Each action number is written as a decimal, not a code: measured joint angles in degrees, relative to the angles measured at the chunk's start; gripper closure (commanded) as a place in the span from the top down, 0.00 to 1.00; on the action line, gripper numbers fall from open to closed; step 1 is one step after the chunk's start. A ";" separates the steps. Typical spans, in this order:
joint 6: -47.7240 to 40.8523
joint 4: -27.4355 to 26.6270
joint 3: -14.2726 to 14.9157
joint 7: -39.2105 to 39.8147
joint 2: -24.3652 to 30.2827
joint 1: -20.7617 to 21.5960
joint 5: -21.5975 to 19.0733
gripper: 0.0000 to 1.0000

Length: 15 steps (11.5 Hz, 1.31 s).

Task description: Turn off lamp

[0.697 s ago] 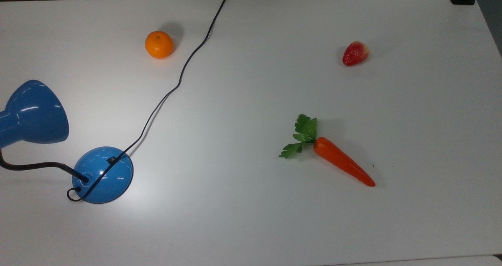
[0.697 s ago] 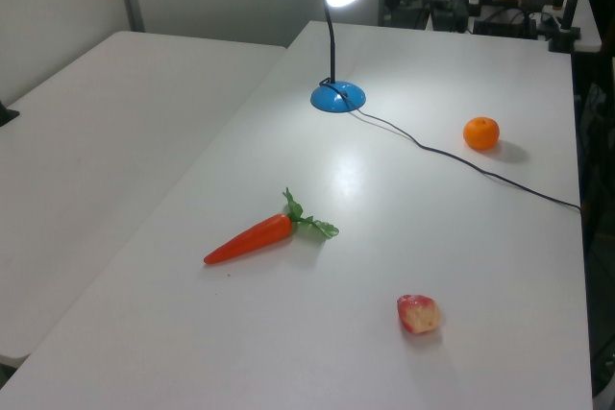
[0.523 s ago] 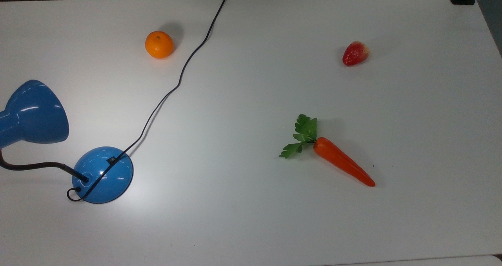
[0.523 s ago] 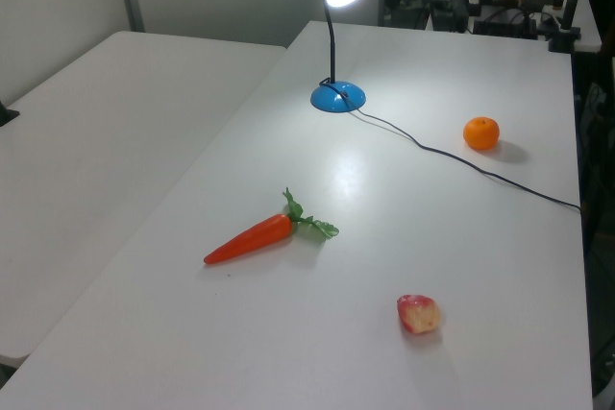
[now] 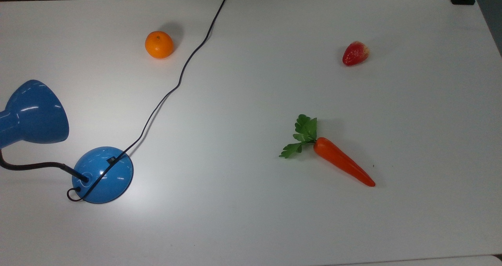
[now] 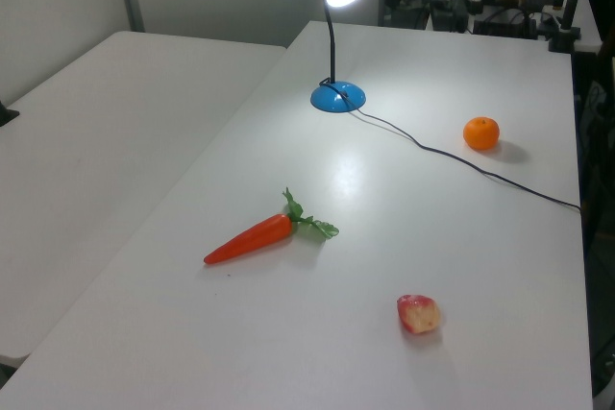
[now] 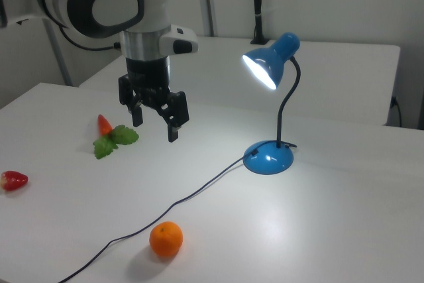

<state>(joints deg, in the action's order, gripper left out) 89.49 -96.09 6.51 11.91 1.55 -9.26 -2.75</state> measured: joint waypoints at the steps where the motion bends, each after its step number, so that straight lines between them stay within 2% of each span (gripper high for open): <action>1: 0.00 0.00 0.01 0.00 -0.01 -0.24 0.00 0.79; 2: 0.00 -0.01 0.01 0.00 -0.04 -0.31 0.00 0.55; 3: 0.00 -0.02 0.01 0.00 -0.10 -0.31 0.00 0.35; 4: 0.00 -0.02 0.01 0.00 -0.14 -0.31 0.00 0.24; 9: 1.23 -0.05 0.01 0.00 -0.42 -0.31 -1.05 0.12; 12: 6.66 -0.16 0.02 -0.20 -1.86 -1.19 -4.98 0.11; 15: 17.05 -0.68 0.00 -6.89 -4.92 -1.49 -5.81 0.11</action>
<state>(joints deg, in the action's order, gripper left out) 106.54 -96.77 6.50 5.02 -3.37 -10.75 -8.56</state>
